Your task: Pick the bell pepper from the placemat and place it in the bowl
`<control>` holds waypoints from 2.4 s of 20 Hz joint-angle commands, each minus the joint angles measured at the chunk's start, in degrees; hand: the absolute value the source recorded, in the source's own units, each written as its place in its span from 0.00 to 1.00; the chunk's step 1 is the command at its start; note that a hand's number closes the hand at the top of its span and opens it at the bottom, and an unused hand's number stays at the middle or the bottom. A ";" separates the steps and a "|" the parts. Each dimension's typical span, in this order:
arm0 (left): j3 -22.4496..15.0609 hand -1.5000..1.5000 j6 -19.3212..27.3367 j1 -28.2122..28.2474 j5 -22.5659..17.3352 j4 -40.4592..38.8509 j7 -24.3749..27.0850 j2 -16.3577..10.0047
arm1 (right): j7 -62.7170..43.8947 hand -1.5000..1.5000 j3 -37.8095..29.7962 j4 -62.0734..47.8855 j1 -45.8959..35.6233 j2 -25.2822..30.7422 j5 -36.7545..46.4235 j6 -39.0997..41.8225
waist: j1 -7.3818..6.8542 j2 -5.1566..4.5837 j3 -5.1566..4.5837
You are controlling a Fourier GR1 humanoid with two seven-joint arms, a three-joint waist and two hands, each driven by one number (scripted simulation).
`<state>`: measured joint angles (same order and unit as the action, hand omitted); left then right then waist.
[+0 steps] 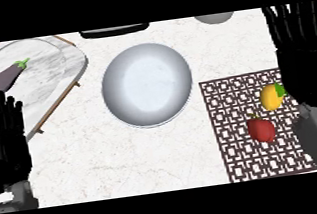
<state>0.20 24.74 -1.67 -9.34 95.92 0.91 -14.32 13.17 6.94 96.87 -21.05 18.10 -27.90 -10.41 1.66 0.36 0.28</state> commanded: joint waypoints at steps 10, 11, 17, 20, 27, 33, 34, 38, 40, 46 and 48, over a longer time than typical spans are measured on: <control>-9.32 0.50 -8.76 -0.65 1.10 -3.69 -2.67 -0.78 | -3.58 0.00 8.24 -11.08 17.20 7.22 35.16 -28.42 | 4.53 0.13 -0.41; -10.79 0.50 -8.20 -0.59 1.88 -2.99 -3.25 0.14 | 0.59 0.00 8.57 -8.96 20.93 3.22 34.63 -31.71 | 4.23 0.34 -0.17; -11.50 0.50 -10.36 -4.52 2.43 -4.90 -5.75 -0.52 | 8.47 0.00 16.32 -0.08 32.79 -3.01 47.87 -46.40 | 0.27 -0.04 -0.35; -12.10 0.50 -11.43 -6.36 2.41 -7.78 -4.44 1.17 | -1.92 0.00 19.41 3.36 35.96 -3.54 60.31 -50.37 | -0.36 -0.26 -0.48; -11.16 0.50 -11.59 -7.10 2.07 -6.23 -6.27 0.90 | -26.33 0.00 12.60 16.48 43.80 -5.38 79.38 -36.05 | -0.97 -0.36 -0.60; -10.14 0.50 -11.39 -11.23 2.75 -9.45 -6.89 1.69 | -44.18 0.00 12.44 20.98 41.11 -10.99 88.49 -18.47 | -1.26 -0.60 -0.47; -12.24 0.50 -11.45 -8.46 3.56 -6.80 -6.03 2.26 | -48.62 0.00 11.37 24.07 38.75 -11.16 88.81 -13.43 | -1.86 -0.49 -0.48; -12.76 0.50 -10.91 -8.50 4.96 -9.18 -4.84 4.02 | -54.77 0.00 11.22 20.01 34.04 -13.55 89.31 -6.20 | -1.77 -0.52 -0.34; -10.40 0.50 -13.50 -8.64 2.63 -6.15 -8.21 1.42 | -57.69 0.00 13.85 18.54 34.77 -16.04 93.83 -5.79 | -1.80 -0.38 -0.31; -10.93 0.50 -12.72 -5.02 6.47 -7.95 -3.32 5.43 | -55.65 0.00 12.03 22.61 35.45 -13.40 87.39 -1.65 | -1.58 -0.31 -0.28; -8.65 0.50 -14.38 -10.13 5.77 -10.32 -7.03 5.21 | -51.15 0.00 11.72 18.68 37.94 -13.21 85.29 -6.10 | -1.41 -0.34 -0.27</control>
<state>-9.58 11.28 -9.52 -4.25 87.08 -4.20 -10.19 -40.09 18.71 116.09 15.56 4.71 59.50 -15.94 0.13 0.01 -0.02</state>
